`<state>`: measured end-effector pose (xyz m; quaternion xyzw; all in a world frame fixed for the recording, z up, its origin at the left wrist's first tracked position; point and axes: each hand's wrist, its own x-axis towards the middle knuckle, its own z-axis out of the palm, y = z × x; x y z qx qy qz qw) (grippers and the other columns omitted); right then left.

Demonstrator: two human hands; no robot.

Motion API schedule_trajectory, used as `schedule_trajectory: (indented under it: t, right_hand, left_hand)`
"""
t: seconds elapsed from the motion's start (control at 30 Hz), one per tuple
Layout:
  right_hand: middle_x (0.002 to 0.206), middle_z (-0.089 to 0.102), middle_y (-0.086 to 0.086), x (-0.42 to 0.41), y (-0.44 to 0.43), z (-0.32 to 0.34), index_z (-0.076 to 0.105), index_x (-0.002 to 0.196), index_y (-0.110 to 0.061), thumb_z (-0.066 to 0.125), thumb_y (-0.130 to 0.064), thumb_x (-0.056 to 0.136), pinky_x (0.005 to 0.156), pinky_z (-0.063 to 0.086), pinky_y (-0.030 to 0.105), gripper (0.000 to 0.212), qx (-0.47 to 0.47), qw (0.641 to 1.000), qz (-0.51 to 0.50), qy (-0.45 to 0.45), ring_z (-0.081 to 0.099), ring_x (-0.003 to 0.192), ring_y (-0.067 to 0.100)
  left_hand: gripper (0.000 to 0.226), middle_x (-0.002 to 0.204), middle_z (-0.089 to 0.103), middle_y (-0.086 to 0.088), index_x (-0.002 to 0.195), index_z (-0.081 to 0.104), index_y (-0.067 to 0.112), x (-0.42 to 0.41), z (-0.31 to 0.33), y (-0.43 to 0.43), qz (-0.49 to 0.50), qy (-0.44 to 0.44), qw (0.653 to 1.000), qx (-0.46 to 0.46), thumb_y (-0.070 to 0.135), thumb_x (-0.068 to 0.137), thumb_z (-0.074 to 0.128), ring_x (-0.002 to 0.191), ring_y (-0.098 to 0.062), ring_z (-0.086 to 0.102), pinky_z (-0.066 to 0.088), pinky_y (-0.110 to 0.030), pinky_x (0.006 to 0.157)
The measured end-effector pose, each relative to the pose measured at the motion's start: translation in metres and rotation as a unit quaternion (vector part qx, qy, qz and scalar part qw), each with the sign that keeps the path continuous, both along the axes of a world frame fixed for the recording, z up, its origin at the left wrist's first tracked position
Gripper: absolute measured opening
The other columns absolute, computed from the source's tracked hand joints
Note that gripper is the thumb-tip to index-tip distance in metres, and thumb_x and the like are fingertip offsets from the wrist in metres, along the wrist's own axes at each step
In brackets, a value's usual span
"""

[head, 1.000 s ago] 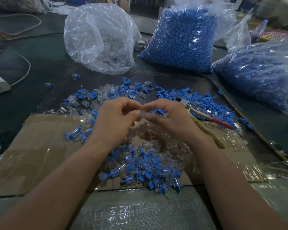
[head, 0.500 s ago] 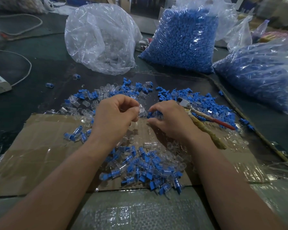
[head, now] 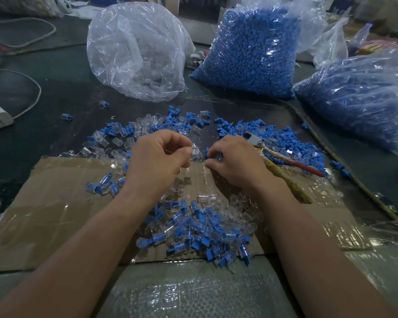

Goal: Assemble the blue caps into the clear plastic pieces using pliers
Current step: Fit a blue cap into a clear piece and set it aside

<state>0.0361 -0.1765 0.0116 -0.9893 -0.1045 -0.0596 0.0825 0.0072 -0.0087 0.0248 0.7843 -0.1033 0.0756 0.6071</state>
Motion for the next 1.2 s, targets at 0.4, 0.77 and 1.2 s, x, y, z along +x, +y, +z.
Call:
schedule_trajectory:
  t: [0.4,0.77,1.2]
  right_hand:
    - [0.097,0.06,0.0,0.0,-0.004,0.0,0.064,0.099,-0.021,0.055,-0.02,0.09,0.072,0.033,0.028,0.013,0.028,0.999,-0.015,0.003,0.041,0.087,0.012]
    - [0.094,0.063,0.0,-0.005,-0.003,0.001,0.059,0.096,-0.016,0.053,-0.025,0.091,0.074,0.038,0.027,0.012,0.086,0.996,-0.012,0.01,0.051,0.082,0.013]
    - [0.074,0.062,-0.011,-0.033,0.011,0.027,0.056,0.078,-0.034,0.063,-0.012,0.085,0.062,0.049,0.017,0.024,0.413,0.906,0.075,-0.058,0.06,0.07,0.005]
  left_hand:
    - [0.021,0.069,0.064,0.005,0.074,0.06,0.025,-0.001,0.001,0.0,-0.004,0.001,1.0,0.0,0.006,0.082,0.064,0.056,0.001,0.062,0.048,-0.009,0.053]
    - [0.02,0.068,0.065,0.005,0.075,0.061,0.025,0.0,0.0,0.0,0.0,0.001,1.0,0.007,0.006,0.082,0.065,0.058,-0.001,0.063,0.049,-0.011,0.054]
    - [0.014,0.065,0.066,0.002,0.074,0.063,0.019,-0.002,0.003,0.0,0.006,0.014,0.999,-0.046,0.007,0.08,0.066,0.053,-0.005,0.064,0.051,-0.015,0.052]
